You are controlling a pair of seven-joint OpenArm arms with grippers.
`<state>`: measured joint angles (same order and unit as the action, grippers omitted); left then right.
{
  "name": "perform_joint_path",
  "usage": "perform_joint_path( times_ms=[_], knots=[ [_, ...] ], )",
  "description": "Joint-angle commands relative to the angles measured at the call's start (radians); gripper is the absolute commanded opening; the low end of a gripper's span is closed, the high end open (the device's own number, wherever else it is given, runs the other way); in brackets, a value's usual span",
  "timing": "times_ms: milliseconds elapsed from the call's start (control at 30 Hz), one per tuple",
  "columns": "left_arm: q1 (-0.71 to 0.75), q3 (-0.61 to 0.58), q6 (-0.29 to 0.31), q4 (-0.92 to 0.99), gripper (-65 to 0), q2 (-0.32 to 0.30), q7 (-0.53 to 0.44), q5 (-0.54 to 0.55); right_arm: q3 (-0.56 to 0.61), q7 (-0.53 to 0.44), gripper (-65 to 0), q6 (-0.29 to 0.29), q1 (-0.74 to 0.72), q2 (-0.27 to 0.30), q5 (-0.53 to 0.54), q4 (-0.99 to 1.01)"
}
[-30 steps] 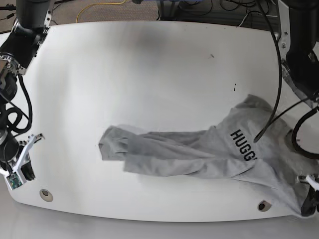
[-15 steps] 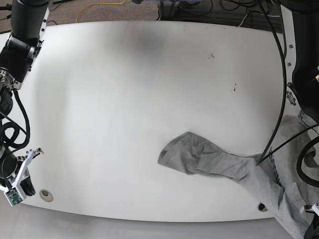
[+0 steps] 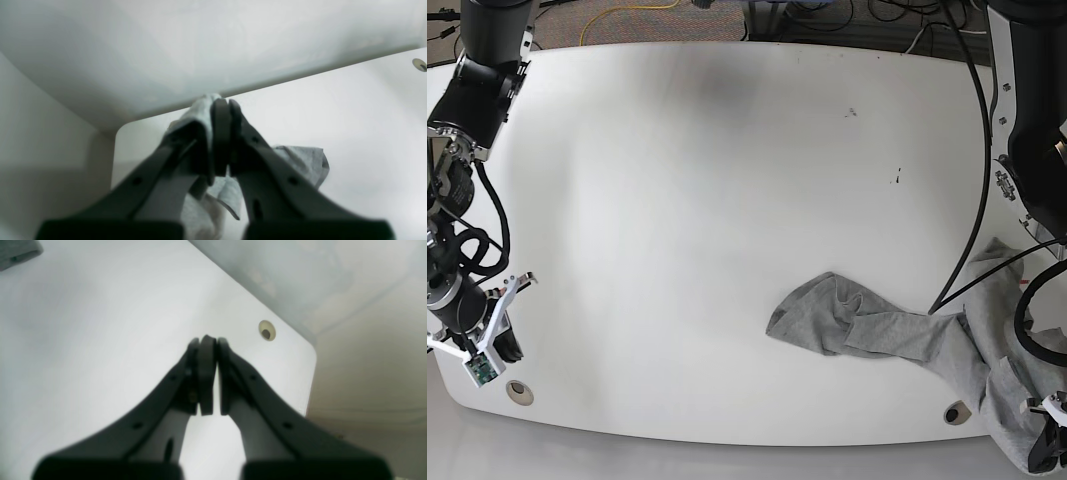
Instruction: Fold the T-shirt properly
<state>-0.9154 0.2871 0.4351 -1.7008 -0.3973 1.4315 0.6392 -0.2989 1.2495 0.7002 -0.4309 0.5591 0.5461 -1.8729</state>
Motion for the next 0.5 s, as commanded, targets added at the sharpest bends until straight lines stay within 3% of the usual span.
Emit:
perform_joint_path(
  times_ms=[0, 133, 267, 467],
  knots=[
    [-0.047, -0.044, 0.001, -0.011, -65.0, -0.009, -0.035, 0.017, -0.009, -0.037, -63.1, -0.002, 0.008, 0.008, 0.004, -0.015],
    [-0.086, -0.122, 0.024, -0.040, -65.0, -0.005, -0.035, 0.018, -0.010, -0.038, -63.1, -0.002, 0.036, -0.001, 0.002, -0.015],
    [-0.127, -0.203, 0.115, -0.101, -65.0, 0.056, -0.035, 0.011, -0.093, -0.040, -63.1, -0.002, 0.088, -0.040, 0.002, -0.015],
    [-0.222, -0.277, 0.153, -0.178, -65.0, 0.128, -0.035, 0.014, -0.127, -0.040, -63.1, -0.002, 0.139, -0.060, 0.002, -0.015]
  ],
)
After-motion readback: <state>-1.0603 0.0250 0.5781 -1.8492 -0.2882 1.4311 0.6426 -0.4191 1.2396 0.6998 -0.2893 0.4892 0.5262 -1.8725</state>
